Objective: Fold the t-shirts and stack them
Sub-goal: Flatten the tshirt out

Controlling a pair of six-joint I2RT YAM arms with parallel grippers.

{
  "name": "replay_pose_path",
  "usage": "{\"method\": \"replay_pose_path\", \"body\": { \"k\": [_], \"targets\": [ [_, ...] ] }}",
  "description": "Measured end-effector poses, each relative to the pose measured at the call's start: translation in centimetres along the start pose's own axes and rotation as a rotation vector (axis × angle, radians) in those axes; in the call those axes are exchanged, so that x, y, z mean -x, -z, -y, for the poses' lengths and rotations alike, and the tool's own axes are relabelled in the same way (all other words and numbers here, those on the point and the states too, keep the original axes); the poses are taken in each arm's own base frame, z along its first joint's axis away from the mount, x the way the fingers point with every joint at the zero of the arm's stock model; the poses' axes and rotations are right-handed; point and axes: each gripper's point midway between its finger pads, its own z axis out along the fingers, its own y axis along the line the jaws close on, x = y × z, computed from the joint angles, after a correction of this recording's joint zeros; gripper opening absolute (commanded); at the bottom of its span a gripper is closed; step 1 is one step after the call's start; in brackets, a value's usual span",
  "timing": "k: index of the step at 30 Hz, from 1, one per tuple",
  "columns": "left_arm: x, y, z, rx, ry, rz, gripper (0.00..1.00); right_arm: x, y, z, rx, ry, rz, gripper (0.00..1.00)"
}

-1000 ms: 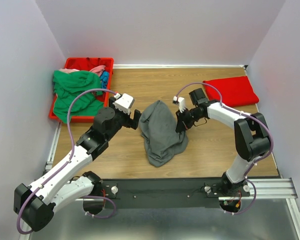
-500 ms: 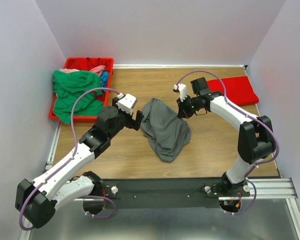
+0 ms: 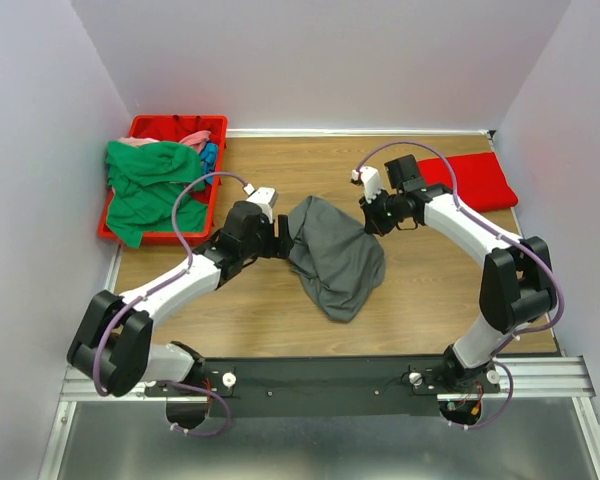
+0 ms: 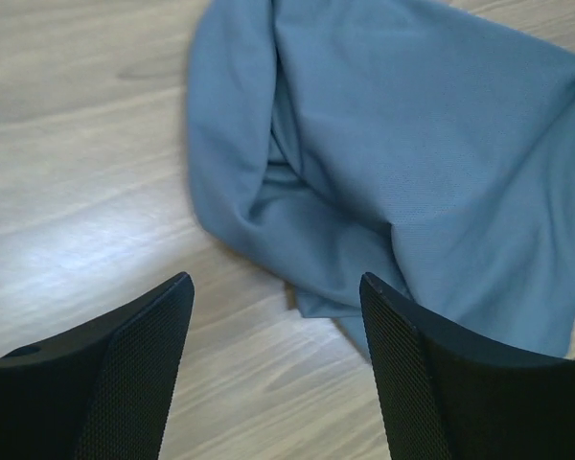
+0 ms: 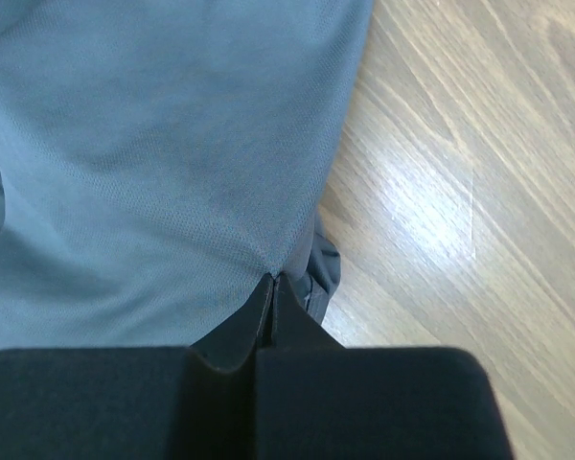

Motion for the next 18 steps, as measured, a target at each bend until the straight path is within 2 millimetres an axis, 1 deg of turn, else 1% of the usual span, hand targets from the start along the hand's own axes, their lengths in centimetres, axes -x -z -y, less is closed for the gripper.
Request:
{"method": "replay_pose_path", "body": {
  "k": [3,8,11,13,14,18],
  "targets": [
    [-0.7,-0.6,0.1,-0.002,0.052,-0.022,0.77,-0.4,0.2,0.2,-0.007,-0.008,-0.004,0.01],
    [-1.0,-1.2,0.1,0.002,0.084,-0.026,0.74,-1.1,0.2,0.6,-0.012,-0.023,-0.013,0.00],
    [-1.9,-1.9,-0.2,0.013,0.088,-0.054,0.72,-1.3,0.2,0.6,-0.012,-0.028,-0.018,0.00],
    [-2.7,-2.6,-0.5,0.024,0.090,-0.084,0.68,-1.4,0.1,0.6,-0.011,-0.030,-0.020,0.00],
    [-3.0,-2.9,-0.6,0.028,0.090,-0.095,0.68,-1.5,0.1,0.7,-0.012,-0.030,-0.020,0.00],
    [-3.1,-4.7,-0.7,0.039,0.084,-0.128,0.63,-1.5,0.2,0.7,-0.013,-0.033,-0.020,0.00]
  ]
}}
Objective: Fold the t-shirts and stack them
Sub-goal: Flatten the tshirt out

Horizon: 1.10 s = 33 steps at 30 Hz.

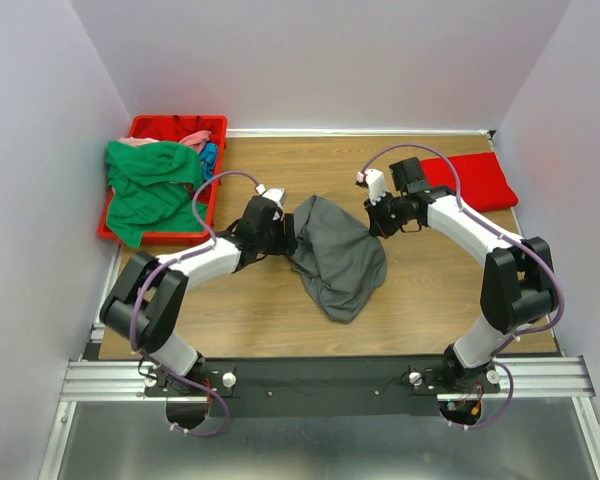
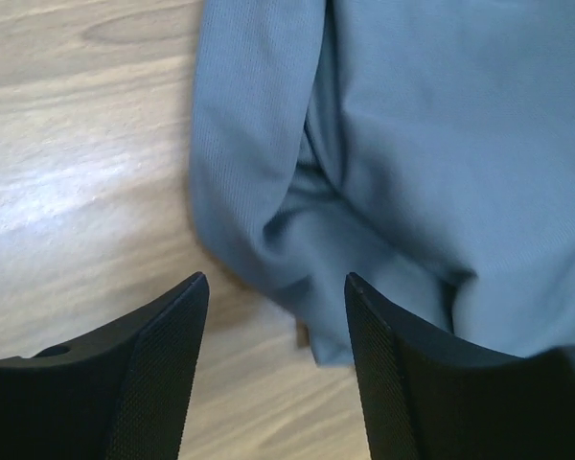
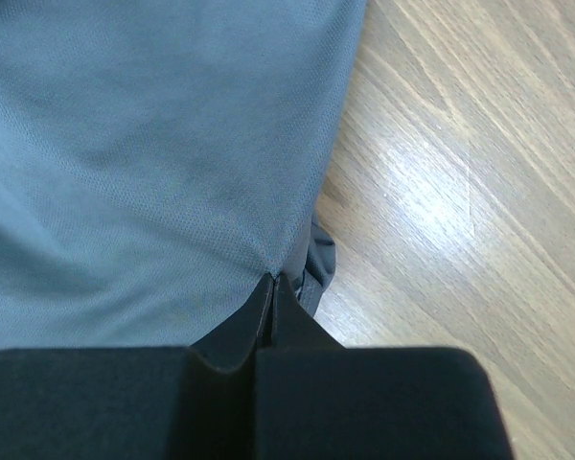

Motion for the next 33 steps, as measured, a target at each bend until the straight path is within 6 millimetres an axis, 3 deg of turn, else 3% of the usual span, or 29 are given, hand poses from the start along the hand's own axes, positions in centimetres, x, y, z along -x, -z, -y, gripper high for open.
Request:
{"method": "replay_pose_path", "body": {
  "k": [4,14,19,22,26,30,33],
  "targets": [
    [0.2,-1.7,0.2,0.008,-0.019,-0.026,0.56,-0.1,0.1,0.0,-0.001,-0.002,0.000,0.00],
    [1.4,-3.7,-1.0,0.116,-0.086,-0.041,0.00,0.1,0.4,0.1,-0.006,0.001,0.011,0.00],
    [2.3,-3.0,-1.8,0.174,-0.121,-0.035,0.00,0.8,1.2,0.3,-0.026,0.017,0.027,0.01],
    [4.1,-1.5,-2.0,0.205,-0.148,0.007,0.00,2.4,2.6,1.1,-0.075,0.054,0.054,0.00],
    [9.2,2.3,-1.2,0.228,-0.180,0.150,0.00,6.3,5.8,2.8,-0.177,0.132,0.132,0.00],
    [15.0,7.5,-0.3,0.233,-0.193,0.332,0.00,10.6,9.6,4.7,-0.300,0.202,0.214,0.00],
    [19.7,12.1,-0.3,0.256,-0.196,0.479,0.00,14.4,13.5,6.4,-0.421,0.247,0.277,0.00]
  ]
}}
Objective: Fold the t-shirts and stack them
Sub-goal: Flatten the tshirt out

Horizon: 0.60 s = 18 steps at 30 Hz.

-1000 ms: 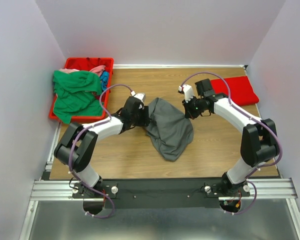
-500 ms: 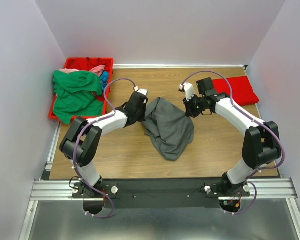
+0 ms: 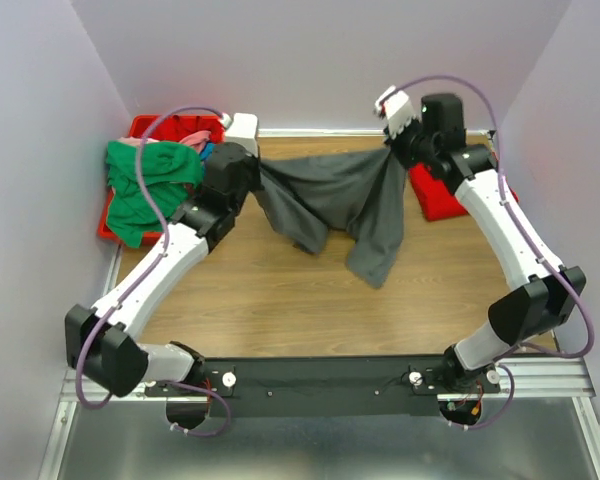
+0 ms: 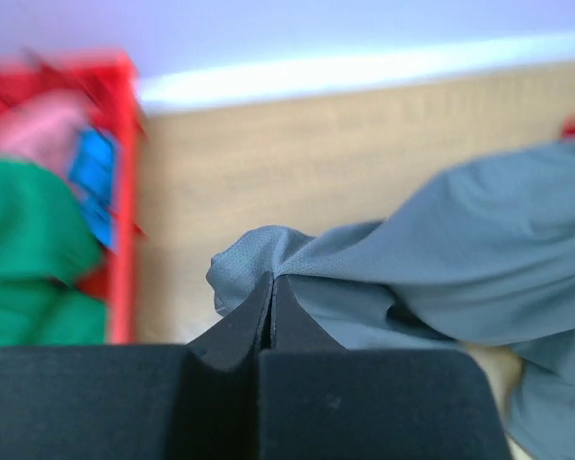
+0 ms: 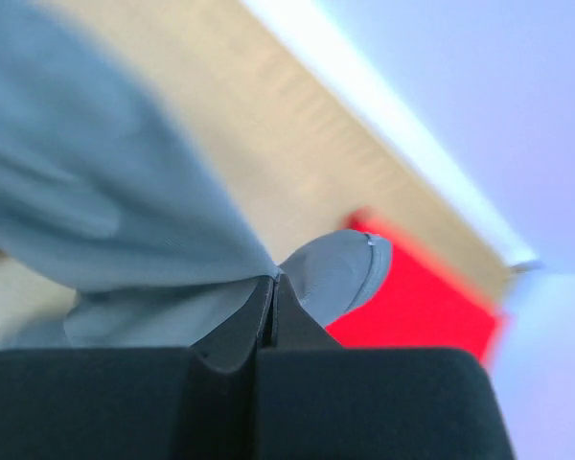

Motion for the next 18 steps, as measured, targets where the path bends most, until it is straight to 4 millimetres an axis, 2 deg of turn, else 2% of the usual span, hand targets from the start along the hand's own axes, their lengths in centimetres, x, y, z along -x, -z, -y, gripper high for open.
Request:
{"method": "replay_pose_path", "body": {
  "k": [3,6,7,10,12,16,18],
  "targets": [
    [5.6,2.1,-1.6,0.031,0.009,0.143,0.00,4.6,2.3,3.7,-0.120,0.031,0.091,0.00],
    [10.5,4.5,-3.0,0.058,0.014,0.271,0.00,8.2,5.1,6.6,-0.222,0.043,0.175,0.00],
    [11.3,5.0,-3.1,0.060,0.013,0.292,0.00,9.1,5.9,7.3,-0.251,0.044,0.197,0.00],
    [14.6,7.4,-3.7,0.070,0.015,0.389,0.00,9.7,7.1,8.4,-0.290,0.040,0.216,0.00],
    [15.5,8.3,-3.9,0.070,0.016,0.420,0.00,9.5,7.2,8.6,-0.297,0.038,0.213,0.01],
    [16.3,9.2,-4.1,0.070,0.011,0.446,0.00,8.7,7.1,8.1,-0.283,0.039,0.195,0.01],
    [16.4,9.6,-4.1,0.062,0.009,0.452,0.00,8.4,7.7,7.8,-0.279,0.039,0.193,0.00]
  ]
}}
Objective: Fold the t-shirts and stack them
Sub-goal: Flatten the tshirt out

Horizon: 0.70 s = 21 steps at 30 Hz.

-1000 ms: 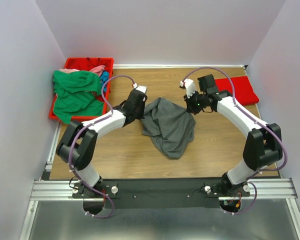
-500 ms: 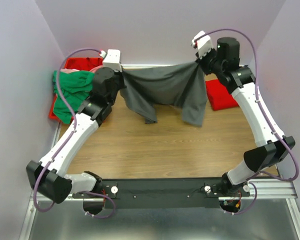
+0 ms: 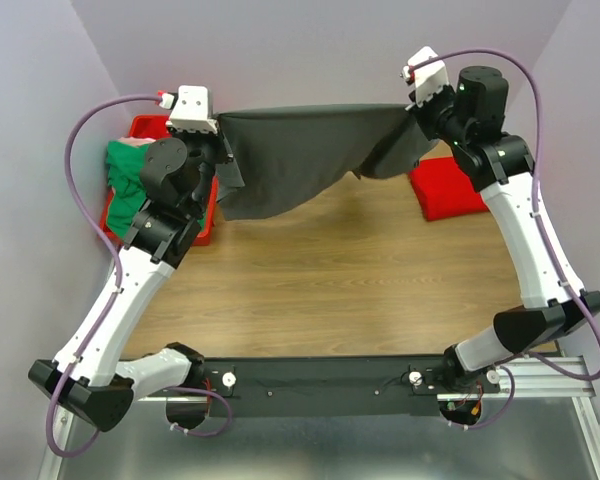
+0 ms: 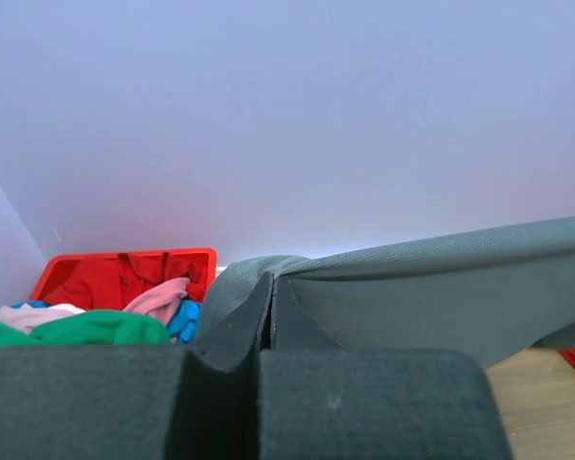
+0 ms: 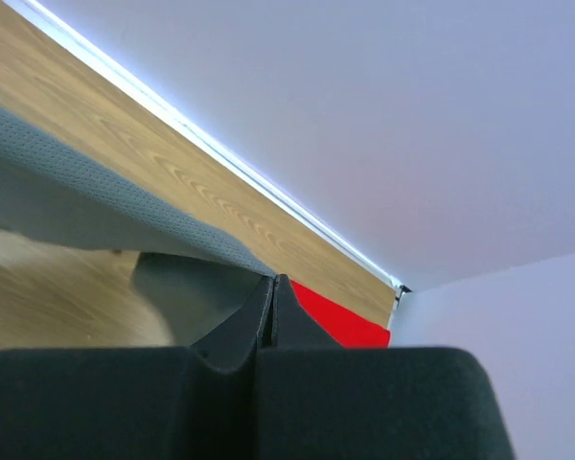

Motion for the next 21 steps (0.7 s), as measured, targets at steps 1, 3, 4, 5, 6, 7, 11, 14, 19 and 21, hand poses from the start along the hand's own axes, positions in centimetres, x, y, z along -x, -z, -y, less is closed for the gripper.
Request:
{"method": "replay_pose_path", "body": {
  "k": [1,3,4,5,6,7,11,14,19,21],
  "targets": [
    [0.1,0.2,0.0,-0.005,0.001,0.003,0.00,0.1,0.3,0.0,0.001,0.002,0.005,0.00],
    [0.6,1.0,0.2,-0.033,0.005,0.018,0.00,0.9,1.9,0.4,-0.002,0.004,0.033,0.00],
    [0.9,1.4,0.3,-0.046,0.008,0.027,0.00,1.5,2.7,0.5,0.001,0.005,0.052,0.00],
    [1.4,1.8,0.4,-0.063,0.012,0.041,0.00,2.0,3.6,0.6,0.002,0.004,0.071,0.00],
    [1.9,2.2,0.5,-0.076,0.016,0.054,0.00,2.5,4.4,0.6,0.014,0.004,0.093,0.00],
    [2.9,2.9,0.6,-0.095,0.023,0.078,0.00,3.3,5.6,0.9,0.019,0.001,0.125,0.00],
    [5.6,4.7,0.7,-0.141,0.045,0.160,0.00,5.4,8.4,1.0,0.053,-0.006,0.217,0.00],
    [6.1,4.7,0.8,-0.146,0.049,0.189,0.00,5.5,8.8,0.1,0.097,-0.006,0.240,0.01],
    [2.1,2.6,1.3,-0.137,0.018,0.132,0.00,2.3,5.1,-2.0,0.162,-0.025,0.144,0.00],
    [0.2,0.7,1.4,-0.125,-0.001,0.090,0.00,0.7,2.7,-2.5,0.170,-0.030,0.083,0.00]
  ]
}}
